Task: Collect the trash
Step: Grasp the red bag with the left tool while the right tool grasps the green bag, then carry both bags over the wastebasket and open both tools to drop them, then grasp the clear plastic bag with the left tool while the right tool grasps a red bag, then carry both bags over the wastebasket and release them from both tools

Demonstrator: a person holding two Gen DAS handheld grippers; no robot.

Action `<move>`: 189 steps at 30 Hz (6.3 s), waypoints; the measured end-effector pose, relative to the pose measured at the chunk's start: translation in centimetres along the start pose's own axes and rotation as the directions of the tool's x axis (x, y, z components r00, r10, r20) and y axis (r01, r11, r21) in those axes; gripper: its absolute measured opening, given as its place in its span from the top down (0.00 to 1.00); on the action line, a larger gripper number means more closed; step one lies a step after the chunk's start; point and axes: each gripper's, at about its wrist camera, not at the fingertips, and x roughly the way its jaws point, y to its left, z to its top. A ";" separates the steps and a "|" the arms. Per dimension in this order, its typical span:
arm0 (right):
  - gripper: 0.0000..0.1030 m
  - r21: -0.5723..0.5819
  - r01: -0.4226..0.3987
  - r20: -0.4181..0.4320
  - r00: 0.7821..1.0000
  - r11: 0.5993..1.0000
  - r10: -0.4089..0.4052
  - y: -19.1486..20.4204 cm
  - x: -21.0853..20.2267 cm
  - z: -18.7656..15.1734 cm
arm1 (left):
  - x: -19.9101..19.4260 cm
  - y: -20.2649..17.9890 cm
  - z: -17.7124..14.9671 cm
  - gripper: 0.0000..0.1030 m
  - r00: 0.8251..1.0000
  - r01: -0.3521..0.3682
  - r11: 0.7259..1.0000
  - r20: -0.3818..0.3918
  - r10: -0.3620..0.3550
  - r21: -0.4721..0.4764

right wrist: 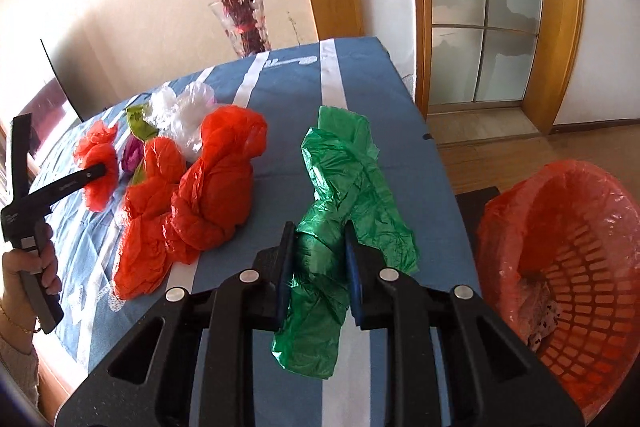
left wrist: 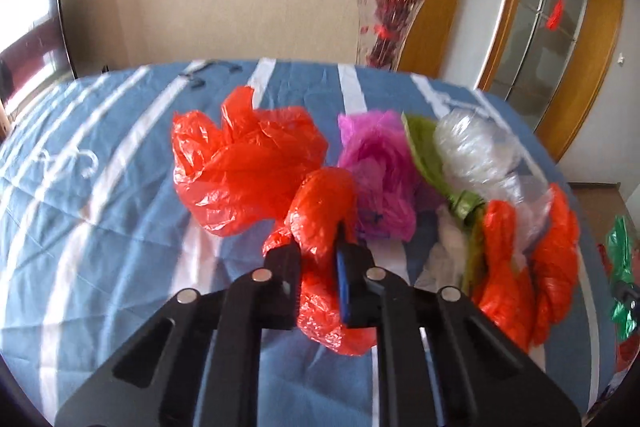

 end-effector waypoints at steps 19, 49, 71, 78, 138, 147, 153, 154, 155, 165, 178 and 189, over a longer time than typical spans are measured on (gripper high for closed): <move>0.77 0.148 0.101 0.163 0.979 0.984 -0.125 -8.4 -9.1 0.3 | -10.0 -17.2 -1.0 0.86 0.907 0.408 0.881 0.006 -0.422 0.238; 0.77 0.354 0.196 0.163 0.950 0.914 -0.267 -20.7 -13.6 -2.8 | -9.3 -41.3 -8.7 0.86 0.702 0.706 0.594 -0.274 -0.657 0.386; 0.54 0.288 0.231 0.183 0.939 0.929 -0.290 -19.0 -12.8 -2.5 | -6.8 -33.7 -7.0 0.52 0.852 0.517 0.774 -0.130 -0.508 0.365; 0.54 0.130 0.093 0.189 0.975 0.987 -0.117 -10.1 -7.9 0.8 | -7.2 -22.7 -3.7 0.47 0.936 0.318 0.904 0.055 -0.347 0.287; 0.71 0.143 -0.041 -0.003 0.999 0.989 0.042 -1.0 3.7 2.3 | 4.1 -16.1 4.5 0.93 0.992 0.117 0.963 0.011 -0.123 0.245; 0.71 0.181 -0.036 0.069 0.997 0.983 0.024 -3.3 -0.1 2.9 | -0.7 -17.8 5.5 0.94 0.974 0.189 0.950 0.076 -0.214 0.248; 0.71 0.208 0.002 0.105 0.994 0.978 -0.024 -6.0 -2.9 2.8 | -3.1 -19.9 4.8 0.94 0.960 0.236 0.934 0.084 -0.266 0.267; 0.71 0.213 0.008 0.110 0.993 0.977 -0.032 -6.3 -3.3 2.7 | -3.4 -20.3 4.6 0.94 0.958 0.242 0.932 0.084 -0.273 0.271; 0.71 0.218 0.015 0.116 0.992 0.976 -0.041 -6.7 -3.7 2.7 | -3.8 -20.9 4.4 0.94 0.955 0.254 0.927 0.082 -0.286 0.277; 0.71 0.282 0.100 0.156 0.977 0.954 -0.148 -11.6 -8.1 1.4 | -6.0 -26.0 2.2 0.94 0.918 0.359 0.876 0.048 -0.394 0.322; 0.70 0.380 0.194 0.146 0.953 0.904 -0.266 -18.1 -11.3 -0.7 | -7.4 -33.3 -1.3 0.94 0.852 0.500 0.786 -0.043 -0.522 0.362; 0.69 0.482 0.197 0.125 0.949 0.854 -0.290 -23.0 -12.8 -2.4 | -8.5 -39.8 -5.2 0.93 0.781 0.608 0.689 -0.139 -0.609 0.394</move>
